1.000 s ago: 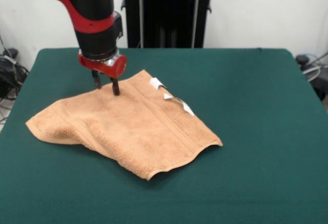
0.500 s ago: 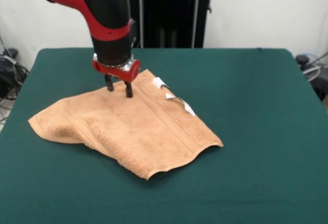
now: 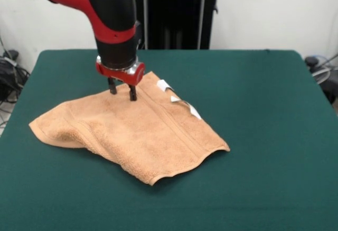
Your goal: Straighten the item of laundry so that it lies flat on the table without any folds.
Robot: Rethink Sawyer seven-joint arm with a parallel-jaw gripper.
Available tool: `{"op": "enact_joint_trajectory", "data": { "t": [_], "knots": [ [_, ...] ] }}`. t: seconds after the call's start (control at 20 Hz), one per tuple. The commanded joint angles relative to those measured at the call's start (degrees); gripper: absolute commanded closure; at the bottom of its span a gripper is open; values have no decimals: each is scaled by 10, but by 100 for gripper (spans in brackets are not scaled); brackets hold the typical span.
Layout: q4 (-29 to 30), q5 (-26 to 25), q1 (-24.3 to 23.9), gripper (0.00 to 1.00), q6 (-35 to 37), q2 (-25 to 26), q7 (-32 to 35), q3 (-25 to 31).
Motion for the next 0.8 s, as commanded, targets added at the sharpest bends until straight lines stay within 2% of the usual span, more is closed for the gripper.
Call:
{"op": "enact_joint_trajectory", "data": {
  "t": [0.05,0.25,0.5,0.8],
  "knots": [
    [-69,-32,4,0,-23,155,45,-10],
    [-66,-34,-1,0,-14,163,53,-19],
    [-46,-44,-14,0,-81,183,75,-24],
    [-30,-42,-28,0,-97,191,84,-24]
  ]
}}
